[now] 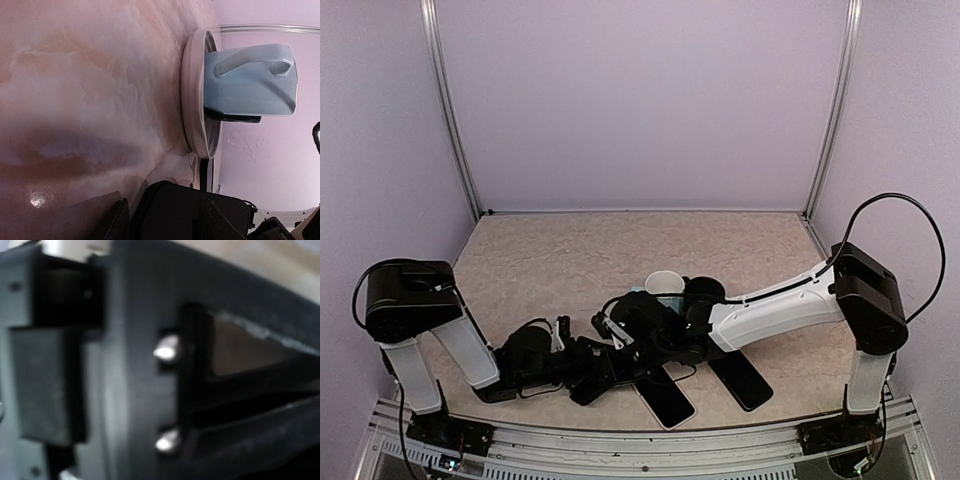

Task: Put the phone into the phone case

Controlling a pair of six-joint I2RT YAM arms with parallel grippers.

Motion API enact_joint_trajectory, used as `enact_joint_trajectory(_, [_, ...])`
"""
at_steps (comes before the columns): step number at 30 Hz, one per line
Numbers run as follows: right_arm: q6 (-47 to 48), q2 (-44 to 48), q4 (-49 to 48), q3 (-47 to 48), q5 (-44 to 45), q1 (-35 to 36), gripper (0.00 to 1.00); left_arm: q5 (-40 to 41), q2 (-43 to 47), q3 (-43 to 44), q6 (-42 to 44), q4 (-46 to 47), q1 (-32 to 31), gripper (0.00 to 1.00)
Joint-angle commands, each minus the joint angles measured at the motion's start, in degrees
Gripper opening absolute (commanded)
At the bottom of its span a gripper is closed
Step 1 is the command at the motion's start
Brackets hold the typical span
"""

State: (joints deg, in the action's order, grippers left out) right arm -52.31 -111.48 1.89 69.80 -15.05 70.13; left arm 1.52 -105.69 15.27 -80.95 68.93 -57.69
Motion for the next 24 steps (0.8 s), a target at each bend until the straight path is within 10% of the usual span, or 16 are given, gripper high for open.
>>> enact_joint_trajectory(1, [1.4,-0.3,3.2,-0.3,6.1,-1.0,0.15,-2.7,-0.1,1.1,1.8,-12.3,-2.0,0.47])
enact_joint_trajectory(15, [-0.6,14.1,8.1,-8.7,9.4,1.7,0.22,0.3,3.2,7.3,6.2,-28.0,-4.9,0.47])
enact_joint_trajectory(24, [-16.6,19.1,-4.2,-23.3,9.4,2.8,0.60,1.8,3.5,8.9,6.7,-30.9,-6.2,0.47])
